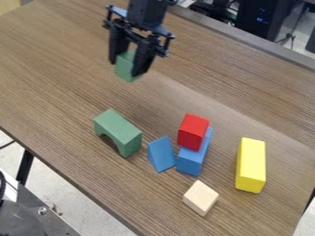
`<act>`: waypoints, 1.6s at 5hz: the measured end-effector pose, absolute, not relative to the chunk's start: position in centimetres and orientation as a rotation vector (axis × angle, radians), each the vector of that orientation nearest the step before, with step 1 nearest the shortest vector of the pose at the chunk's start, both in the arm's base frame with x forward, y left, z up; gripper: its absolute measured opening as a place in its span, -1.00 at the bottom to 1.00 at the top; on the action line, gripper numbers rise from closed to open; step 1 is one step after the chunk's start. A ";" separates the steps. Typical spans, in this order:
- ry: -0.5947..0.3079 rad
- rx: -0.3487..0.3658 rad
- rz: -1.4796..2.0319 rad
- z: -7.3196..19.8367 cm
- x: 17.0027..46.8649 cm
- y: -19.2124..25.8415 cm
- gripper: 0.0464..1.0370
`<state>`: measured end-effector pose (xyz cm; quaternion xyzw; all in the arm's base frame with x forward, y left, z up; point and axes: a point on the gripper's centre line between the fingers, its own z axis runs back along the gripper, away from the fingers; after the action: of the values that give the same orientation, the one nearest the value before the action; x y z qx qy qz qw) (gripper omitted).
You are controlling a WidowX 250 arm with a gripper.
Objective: Remove the green cube from the red cube and put it in the middle of the table
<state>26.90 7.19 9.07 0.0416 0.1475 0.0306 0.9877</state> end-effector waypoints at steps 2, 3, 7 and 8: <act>0.374 0.056 0.048 6.8 26.8 7.5 0.05; 0.326 -0.027 0.004 5.2 26.5 7.1 0.05; 0.112 0.016 -0.015 4.4 27.6 9.2 0.15; 0.139 0.028 -0.028 4.9 27.6 9.2 0.74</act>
<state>27.60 9.16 4.86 0.0140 0.0693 -0.0142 0.9974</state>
